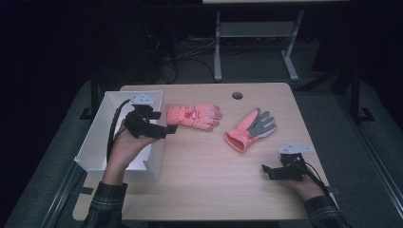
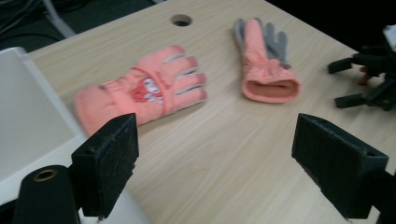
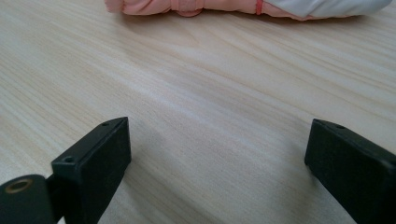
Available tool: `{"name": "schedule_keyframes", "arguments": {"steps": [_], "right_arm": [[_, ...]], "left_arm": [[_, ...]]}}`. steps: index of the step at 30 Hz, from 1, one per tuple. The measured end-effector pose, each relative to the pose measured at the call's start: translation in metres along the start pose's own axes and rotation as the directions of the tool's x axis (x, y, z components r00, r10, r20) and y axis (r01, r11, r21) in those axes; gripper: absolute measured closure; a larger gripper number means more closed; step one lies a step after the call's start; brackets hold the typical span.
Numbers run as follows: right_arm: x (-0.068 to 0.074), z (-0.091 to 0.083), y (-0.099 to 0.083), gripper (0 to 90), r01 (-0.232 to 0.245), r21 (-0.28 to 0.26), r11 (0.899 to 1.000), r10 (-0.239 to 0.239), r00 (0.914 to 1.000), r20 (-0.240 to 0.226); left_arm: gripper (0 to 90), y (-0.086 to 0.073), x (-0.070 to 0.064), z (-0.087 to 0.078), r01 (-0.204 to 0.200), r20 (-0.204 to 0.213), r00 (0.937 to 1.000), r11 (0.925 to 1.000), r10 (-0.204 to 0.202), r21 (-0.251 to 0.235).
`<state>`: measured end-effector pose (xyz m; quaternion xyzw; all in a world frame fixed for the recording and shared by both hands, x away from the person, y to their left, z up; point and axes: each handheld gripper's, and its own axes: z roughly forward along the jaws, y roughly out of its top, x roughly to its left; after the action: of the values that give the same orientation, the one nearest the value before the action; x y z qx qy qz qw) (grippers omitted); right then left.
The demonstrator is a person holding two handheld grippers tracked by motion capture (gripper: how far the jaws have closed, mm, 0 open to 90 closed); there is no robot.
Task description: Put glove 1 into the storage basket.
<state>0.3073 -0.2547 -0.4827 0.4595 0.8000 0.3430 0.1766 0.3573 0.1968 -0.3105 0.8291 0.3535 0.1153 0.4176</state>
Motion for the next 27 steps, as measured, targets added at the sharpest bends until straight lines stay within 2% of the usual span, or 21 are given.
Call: {"name": "schedule_keyframes", "arguments": {"steps": [9,15,18,19,27], "right_arm": [[0.0,0.0,0.0,6.4,0.0,0.0,1.0,0.0,1.0,0.0],[0.0,0.0,0.0,6.4,0.0,0.0,1.0,0.0,1.0,0.0],[0.0,0.0,0.0,6.5,0.002,0.0,1.0,-0.002,1.0,0.0],[0.0,0.0,0.0,6.5,0.001,0.0,1.0,-0.001,1.0,0.0],[0.0,0.0,0.0,6.4,0.001,0.0,1.0,-0.001,1.0,0.001]], "left_arm": [[17.6,0.004,-0.032,0.031,-0.053,0.044,0.9978,0.9978,0.051,0.041],[22.6,0.004,-0.05,0.054,-0.1,0.073,0.9929,0.9918,0.094,0.079],[24.2,0.003,-0.057,0.065,-0.111,0.086,0.9909,0.9891,0.103,0.096],[24.7,0.003,-0.059,0.069,-0.126,0.087,0.9893,0.987,0.117,0.1],[34.7,0.006,-0.069,0.098,-0.164,0.109,0.9825,0.9795,0.151,0.118]]}}
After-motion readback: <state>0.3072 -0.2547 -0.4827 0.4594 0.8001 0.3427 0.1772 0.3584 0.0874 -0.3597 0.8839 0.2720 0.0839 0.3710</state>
